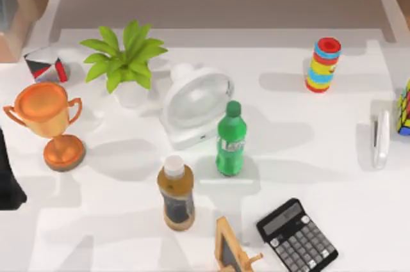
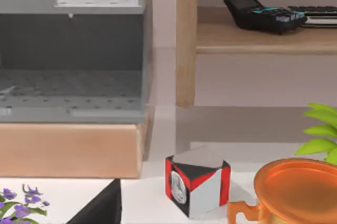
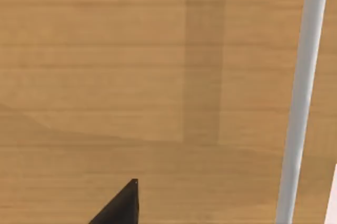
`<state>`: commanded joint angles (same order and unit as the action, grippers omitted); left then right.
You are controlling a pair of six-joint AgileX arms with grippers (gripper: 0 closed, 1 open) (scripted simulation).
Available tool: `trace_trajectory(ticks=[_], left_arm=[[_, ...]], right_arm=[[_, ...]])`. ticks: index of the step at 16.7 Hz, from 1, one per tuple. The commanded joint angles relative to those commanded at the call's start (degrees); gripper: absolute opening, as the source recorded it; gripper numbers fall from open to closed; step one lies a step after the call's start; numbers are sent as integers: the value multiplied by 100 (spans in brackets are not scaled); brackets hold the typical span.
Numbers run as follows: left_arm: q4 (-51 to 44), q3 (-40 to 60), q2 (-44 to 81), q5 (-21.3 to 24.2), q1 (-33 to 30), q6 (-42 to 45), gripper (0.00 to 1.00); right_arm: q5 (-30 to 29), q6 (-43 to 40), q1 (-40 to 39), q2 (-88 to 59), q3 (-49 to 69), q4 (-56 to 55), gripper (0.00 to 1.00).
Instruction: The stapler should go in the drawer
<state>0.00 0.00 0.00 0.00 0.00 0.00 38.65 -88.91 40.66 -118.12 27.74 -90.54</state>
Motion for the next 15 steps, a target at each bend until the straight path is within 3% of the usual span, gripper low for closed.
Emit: trace_trajectory(ticks=[15], left_arm=[[0, 0, 0, 0, 0, 0, 100]], right_arm=[[265, 84, 205, 321, -109, -300, 100]])
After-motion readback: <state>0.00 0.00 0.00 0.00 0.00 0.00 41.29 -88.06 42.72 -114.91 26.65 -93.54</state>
